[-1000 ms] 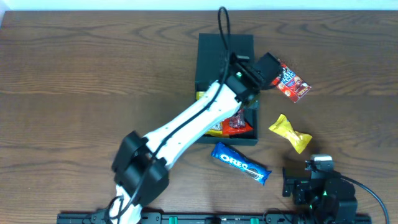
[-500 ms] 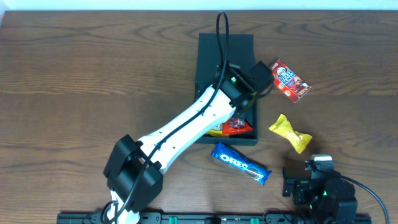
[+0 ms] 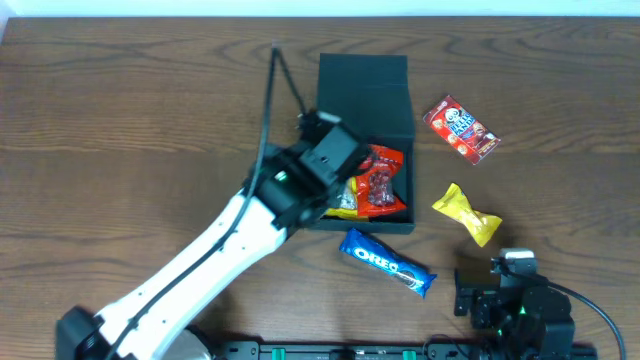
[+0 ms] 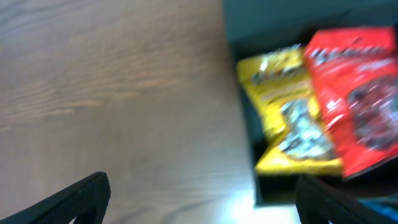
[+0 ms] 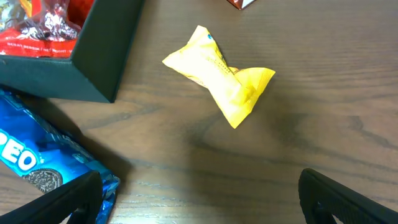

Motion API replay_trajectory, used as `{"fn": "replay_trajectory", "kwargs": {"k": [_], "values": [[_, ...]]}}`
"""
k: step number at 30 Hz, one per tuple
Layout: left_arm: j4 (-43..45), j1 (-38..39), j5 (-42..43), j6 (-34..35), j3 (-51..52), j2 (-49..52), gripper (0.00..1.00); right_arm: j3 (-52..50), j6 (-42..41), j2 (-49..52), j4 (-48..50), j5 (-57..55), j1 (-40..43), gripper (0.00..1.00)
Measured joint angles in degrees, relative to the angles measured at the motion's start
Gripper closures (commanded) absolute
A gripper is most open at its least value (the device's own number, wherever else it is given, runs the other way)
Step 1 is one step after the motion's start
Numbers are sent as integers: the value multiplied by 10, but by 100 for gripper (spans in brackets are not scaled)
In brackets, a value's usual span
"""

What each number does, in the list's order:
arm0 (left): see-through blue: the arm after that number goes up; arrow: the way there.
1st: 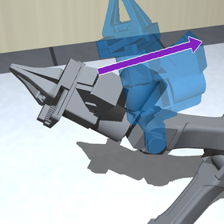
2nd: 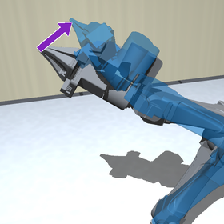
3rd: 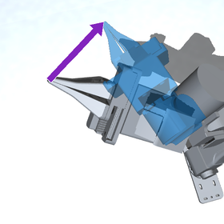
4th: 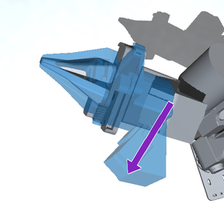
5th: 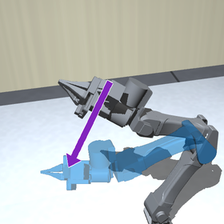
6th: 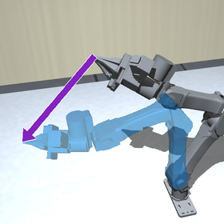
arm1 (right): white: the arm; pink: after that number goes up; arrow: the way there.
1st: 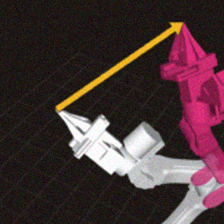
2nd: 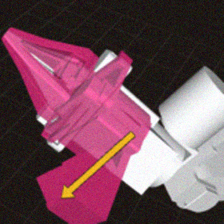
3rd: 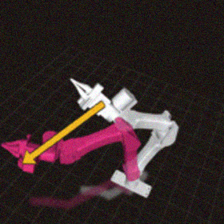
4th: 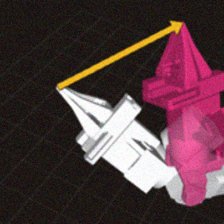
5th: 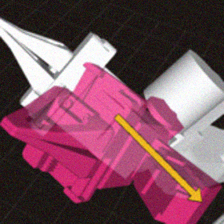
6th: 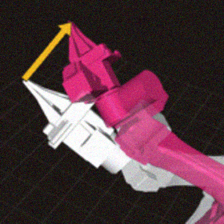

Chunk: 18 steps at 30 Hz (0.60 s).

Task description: Pack container

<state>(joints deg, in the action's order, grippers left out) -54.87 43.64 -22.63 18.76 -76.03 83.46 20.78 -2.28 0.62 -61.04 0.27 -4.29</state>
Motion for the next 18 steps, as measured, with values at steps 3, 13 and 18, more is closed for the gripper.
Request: {"fn": "replay_trajectory", "kwargs": {"k": [3,13,18], "values": [[7,-20,9,-11,53,-48,5,0,0,0,0,0,0,1],[103,-156,166,-178,275,-290,4,0,0,0,0,0,0,1],[148,-234,228,-203,399,-425,5,0,0,0,0,0,0,1]]}}
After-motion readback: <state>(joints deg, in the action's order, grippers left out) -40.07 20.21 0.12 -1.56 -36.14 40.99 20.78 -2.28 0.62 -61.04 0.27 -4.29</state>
